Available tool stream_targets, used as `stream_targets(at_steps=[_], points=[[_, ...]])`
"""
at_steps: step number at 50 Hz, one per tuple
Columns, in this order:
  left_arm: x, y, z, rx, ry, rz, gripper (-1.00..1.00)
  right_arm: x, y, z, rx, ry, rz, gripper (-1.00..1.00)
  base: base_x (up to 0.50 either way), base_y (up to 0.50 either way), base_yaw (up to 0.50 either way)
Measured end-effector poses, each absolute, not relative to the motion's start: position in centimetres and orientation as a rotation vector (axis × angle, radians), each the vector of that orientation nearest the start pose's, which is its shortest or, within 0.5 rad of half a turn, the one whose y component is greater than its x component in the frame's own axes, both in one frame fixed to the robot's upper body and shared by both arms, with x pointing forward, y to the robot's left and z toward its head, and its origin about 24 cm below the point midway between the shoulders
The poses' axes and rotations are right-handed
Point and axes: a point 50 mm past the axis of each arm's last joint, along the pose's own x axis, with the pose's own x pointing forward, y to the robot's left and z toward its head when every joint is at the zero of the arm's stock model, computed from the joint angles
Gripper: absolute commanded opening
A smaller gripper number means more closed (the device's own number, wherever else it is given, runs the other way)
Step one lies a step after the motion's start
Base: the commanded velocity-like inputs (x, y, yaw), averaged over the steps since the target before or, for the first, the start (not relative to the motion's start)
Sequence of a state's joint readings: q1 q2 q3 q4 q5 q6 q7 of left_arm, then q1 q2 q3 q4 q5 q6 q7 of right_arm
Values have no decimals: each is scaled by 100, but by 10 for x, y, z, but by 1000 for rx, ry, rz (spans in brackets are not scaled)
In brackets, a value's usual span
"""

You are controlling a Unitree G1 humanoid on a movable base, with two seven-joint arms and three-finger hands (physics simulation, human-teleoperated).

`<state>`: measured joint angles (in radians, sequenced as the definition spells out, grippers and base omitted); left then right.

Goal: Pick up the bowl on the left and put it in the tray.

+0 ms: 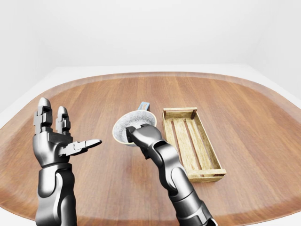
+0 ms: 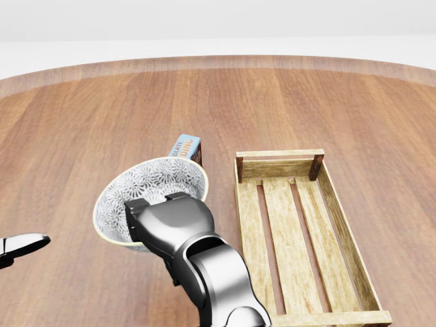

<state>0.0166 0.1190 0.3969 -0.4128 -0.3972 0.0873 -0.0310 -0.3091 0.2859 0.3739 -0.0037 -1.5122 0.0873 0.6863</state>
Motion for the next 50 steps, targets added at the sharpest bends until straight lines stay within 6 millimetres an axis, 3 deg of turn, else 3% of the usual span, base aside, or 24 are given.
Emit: stream_targets(at_steps=[23, 36, 50], points=[[222, 249, 137, -190, -389, 243, 100, 286, -52, 191, -1408, -245, 260, -100, 0, 0, 0], [222, 248, 136, -188, -386, 243, 100, 296, -84, 211, -1429, -254, 154, -100, 0, 0, 0], [222, 247, 135, -185, -382, 241, 100, 308, -107, 211, -1404, -222, 166, -100, 0, 0, 0]])
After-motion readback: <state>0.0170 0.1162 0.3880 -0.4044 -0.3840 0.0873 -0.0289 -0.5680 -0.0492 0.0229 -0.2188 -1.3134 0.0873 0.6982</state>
